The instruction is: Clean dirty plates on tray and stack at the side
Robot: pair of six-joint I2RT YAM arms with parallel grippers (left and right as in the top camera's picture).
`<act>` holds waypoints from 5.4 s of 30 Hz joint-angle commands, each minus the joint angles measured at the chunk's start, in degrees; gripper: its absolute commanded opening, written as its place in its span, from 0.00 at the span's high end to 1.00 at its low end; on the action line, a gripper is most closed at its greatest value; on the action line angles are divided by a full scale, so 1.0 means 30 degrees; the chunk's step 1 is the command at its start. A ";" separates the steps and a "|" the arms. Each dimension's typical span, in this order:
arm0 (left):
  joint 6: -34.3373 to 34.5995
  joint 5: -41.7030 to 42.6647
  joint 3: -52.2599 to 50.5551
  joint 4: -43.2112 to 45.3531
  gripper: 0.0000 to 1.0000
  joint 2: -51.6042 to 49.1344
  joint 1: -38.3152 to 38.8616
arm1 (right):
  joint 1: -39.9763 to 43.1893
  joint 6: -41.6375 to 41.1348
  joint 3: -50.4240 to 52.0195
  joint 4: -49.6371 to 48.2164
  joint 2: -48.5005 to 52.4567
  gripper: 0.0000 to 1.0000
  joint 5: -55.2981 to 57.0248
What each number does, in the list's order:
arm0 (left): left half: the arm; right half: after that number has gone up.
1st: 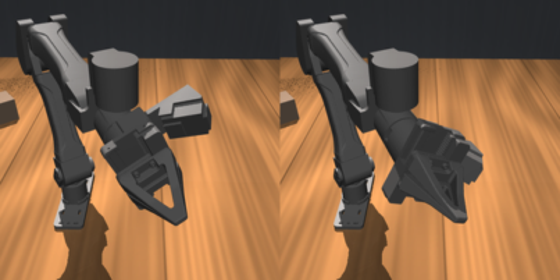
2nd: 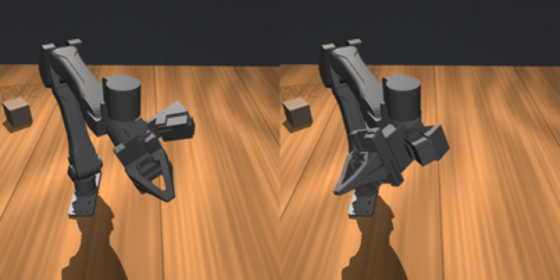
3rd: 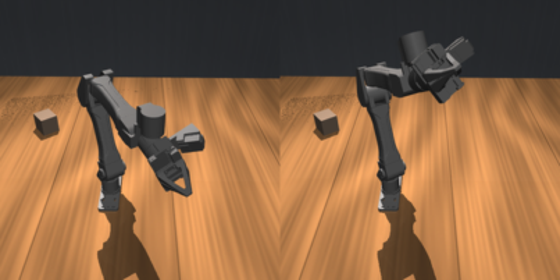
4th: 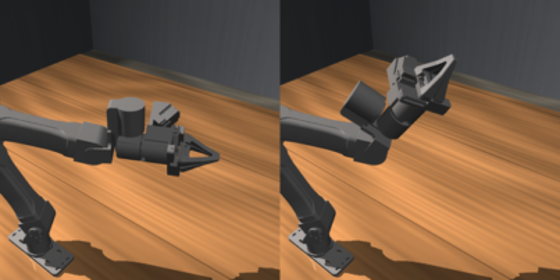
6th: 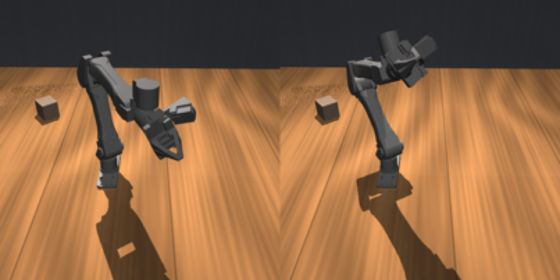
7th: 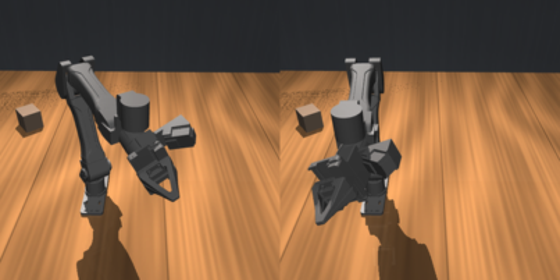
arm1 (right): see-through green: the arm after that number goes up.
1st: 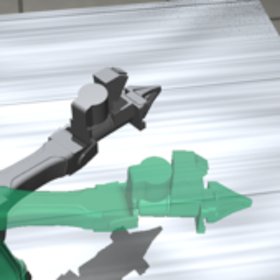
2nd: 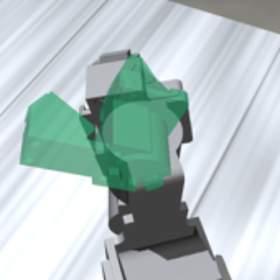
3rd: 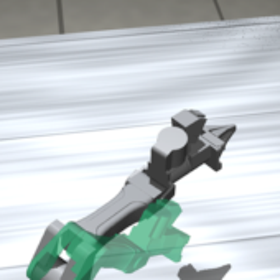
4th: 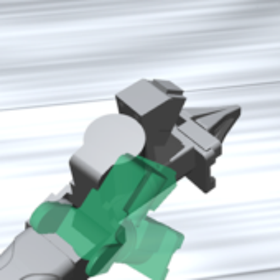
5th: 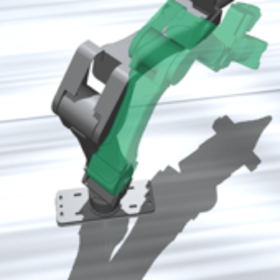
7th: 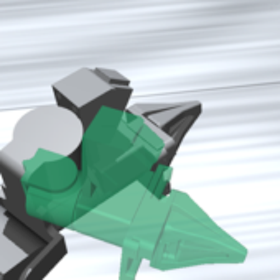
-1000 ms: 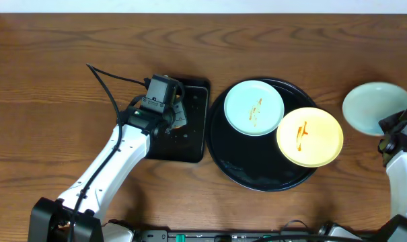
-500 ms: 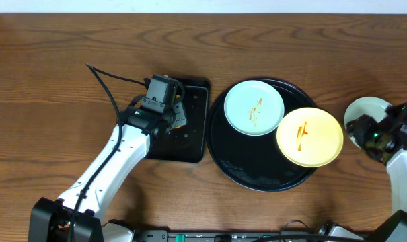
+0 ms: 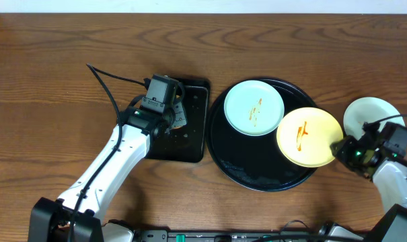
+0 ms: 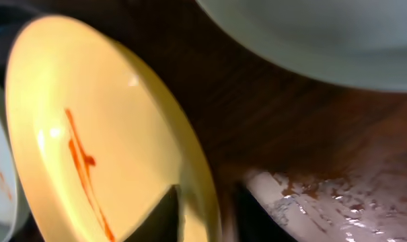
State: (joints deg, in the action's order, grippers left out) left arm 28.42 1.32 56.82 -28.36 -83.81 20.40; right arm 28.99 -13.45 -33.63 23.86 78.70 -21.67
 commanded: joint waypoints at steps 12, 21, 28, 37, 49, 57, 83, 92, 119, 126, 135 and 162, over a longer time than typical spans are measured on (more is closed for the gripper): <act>-0.0248 -0.0175 -0.0109 -0.0022 0.92 -0.0102 -0.0044 | -0.0197 0.0962 0.0444 -0.0648 -0.0845 0.99 -0.2725; -0.0262 -0.0146 -0.0109 0.0634 0.92 -0.0102 0.0262 | -0.2215 0.0947 0.0452 0.1151 -0.2630 0.99 -0.3672; -0.1559 0.1938 -0.0109 0.1982 0.92 -0.0102 0.2171 | -0.6200 0.0022 0.0481 0.4189 -0.2448 0.99 -0.0532; -0.0525 0.3657 -0.0109 0.2790 0.92 -0.0306 0.6448 | -0.8160 -0.0678 0.0481 0.5129 -0.2448 0.99 -0.0189; 0.2783 0.3781 -0.0109 0.5814 0.92 -0.2667 1.1198 | -0.8160 -0.1086 0.0481 0.5231 -0.2448 0.99 -0.0131; 0.3424 0.3934 -0.0109 0.7774 0.92 -0.5107 1.2611 | -0.8160 -0.1086 0.0481 0.5282 -0.2448 0.99 -0.0138; 0.0765 0.3774 0.0306 0.6375 0.92 -0.1698 0.9792 | -0.8167 -0.1078 0.0481 0.5472 -0.2448 0.99 -0.0364; -0.0255 0.0933 0.0306 0.4656 0.92 -0.0357 0.8976 | -0.8160 -0.1071 0.0481 0.5377 -0.2448 0.99 -0.0335; -0.0262 -0.0175 0.0248 0.2565 0.92 -0.0685 -0.0707 | -1.3996 0.2820 -0.4466 0.3745 -0.5625 0.99 1.6101; -0.0262 -0.0175 0.0248 0.2601 0.92 -0.0707 -0.0707 | -1.7325 0.2776 -0.4466 0.3271 -0.5625 0.99 2.1974; -0.0262 -0.0168 0.0248 0.2557 0.92 -0.0707 -0.0707 | -1.3661 -0.0444 -0.4473 0.2025 -0.5566 0.99 1.8455; -0.0262 -0.0168 0.0240 0.2470 0.92 -0.0707 -0.0707 | -0.0058 -0.3271 -0.4473 -0.2907 -0.0408 0.61 0.6564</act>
State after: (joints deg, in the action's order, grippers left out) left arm 28.42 1.30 57.01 -20.84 -85.14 18.48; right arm 29.08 -25.06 -46.13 16.14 77.52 7.70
